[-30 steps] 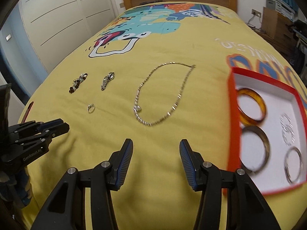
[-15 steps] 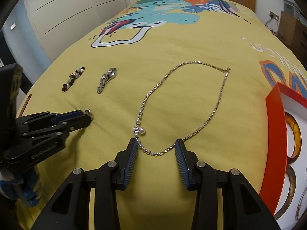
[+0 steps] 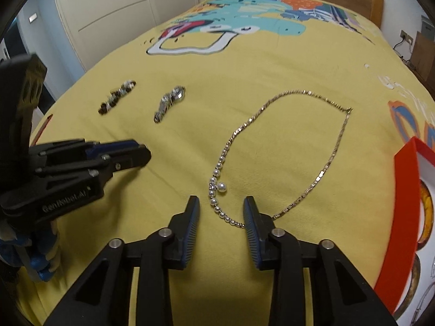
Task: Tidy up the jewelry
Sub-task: 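Grasp the small silver ring with the left tool while the right tool grasps the pearl necklace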
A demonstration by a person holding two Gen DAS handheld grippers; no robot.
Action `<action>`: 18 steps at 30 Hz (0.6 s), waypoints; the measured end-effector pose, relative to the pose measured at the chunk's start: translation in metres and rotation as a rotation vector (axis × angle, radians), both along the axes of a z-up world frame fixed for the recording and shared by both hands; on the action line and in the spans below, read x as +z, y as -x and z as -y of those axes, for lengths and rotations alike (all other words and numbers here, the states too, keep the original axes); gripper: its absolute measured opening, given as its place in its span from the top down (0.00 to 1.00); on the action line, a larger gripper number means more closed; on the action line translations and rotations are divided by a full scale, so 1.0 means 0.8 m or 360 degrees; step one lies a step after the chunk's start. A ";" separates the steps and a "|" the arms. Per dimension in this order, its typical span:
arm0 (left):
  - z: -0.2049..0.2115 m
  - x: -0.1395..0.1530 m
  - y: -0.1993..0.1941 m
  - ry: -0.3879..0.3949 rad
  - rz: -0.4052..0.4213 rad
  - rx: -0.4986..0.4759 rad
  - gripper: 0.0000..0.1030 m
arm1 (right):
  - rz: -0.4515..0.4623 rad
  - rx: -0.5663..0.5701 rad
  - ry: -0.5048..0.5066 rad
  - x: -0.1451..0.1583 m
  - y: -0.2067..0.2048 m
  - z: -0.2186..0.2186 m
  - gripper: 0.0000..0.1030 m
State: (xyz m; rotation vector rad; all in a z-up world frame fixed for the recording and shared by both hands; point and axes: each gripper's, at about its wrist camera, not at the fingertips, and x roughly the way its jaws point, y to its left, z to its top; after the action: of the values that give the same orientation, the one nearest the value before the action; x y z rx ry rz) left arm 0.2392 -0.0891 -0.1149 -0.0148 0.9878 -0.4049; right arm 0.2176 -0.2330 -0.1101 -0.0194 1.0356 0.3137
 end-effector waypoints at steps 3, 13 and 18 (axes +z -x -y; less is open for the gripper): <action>0.004 -0.005 0.000 0.0002 -0.0007 -0.0017 0.82 | -0.0017 0.0038 0.0004 -0.004 -0.005 -0.004 0.79; 0.001 0.013 0.021 0.0004 0.0021 -0.0061 0.82 | -0.0052 0.0019 -0.0181 0.003 -0.008 -0.007 0.95; -0.013 0.035 0.036 0.0016 0.0048 -0.0039 0.82 | -0.0015 -0.0070 -0.0467 0.035 0.007 0.012 0.95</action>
State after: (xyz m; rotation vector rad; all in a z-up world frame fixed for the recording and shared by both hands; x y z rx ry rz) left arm 0.2108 -0.0783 -0.0869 -0.0057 0.9571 -0.4311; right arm 0.2116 -0.2425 -0.0817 0.2686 0.9899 0.4234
